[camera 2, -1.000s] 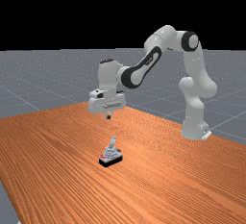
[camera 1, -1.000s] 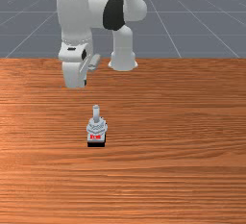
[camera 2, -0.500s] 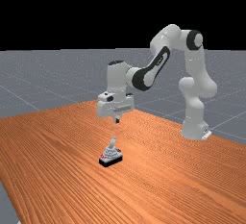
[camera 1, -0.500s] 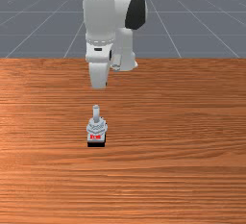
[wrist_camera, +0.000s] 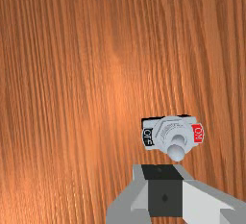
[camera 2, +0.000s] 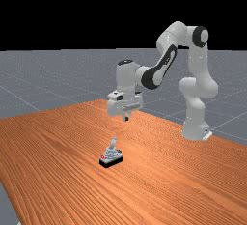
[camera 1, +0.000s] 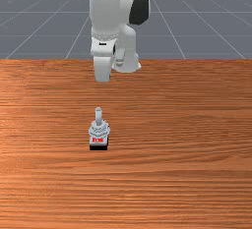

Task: Turn on the trigger

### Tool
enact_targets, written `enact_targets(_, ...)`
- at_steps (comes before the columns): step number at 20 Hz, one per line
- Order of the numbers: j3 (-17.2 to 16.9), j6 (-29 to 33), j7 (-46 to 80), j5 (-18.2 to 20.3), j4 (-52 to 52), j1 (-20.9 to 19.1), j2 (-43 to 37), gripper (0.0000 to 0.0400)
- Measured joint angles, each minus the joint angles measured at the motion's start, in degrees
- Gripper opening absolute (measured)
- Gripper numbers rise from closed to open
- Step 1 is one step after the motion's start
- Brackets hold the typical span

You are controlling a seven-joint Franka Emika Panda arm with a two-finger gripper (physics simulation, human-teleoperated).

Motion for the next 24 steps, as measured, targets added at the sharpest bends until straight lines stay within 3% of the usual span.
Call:
enact_targets(3,0.3,7.0,-1.6,2.2,-3.6,0.0,-1.1,0.0)
enact_targets(4,0.7,1.6,-4.9,6.0,-0.5,-0.7,1.1,0.0)
enact_targets(5,1.2,2.0,-7.7,9.1,-0.4,-1.4,2.2,0.0)
enact_targets(7,1.4,5.5,-7.0,8.1,-1.4,-1.5,4.3,0.0)
enact_targets(8,0.3,8.0,0.0,3.9,-2.2,-0.2,5.1,0.0)
enact_targets(14,0.7,13.3,-2.9,4.4,-4.0,-0.6,7.4,0.0)
enact_targets(15,1.6,11.0,-5.5,7.2,-2.7,-1.6,8.2,0.0)
enact_targets(17,0.9,14.0,-3.4,4.9,-4.1,-0.8,8.0,0.0)
enact_targets(18,1.4,12.0,-4.8,6.4,-3.0,-1.4,8.7,0.0)
enact_targets(24,0.0,12.8,0.0,5.5,-3.0,-0.8,9.2,0.0)
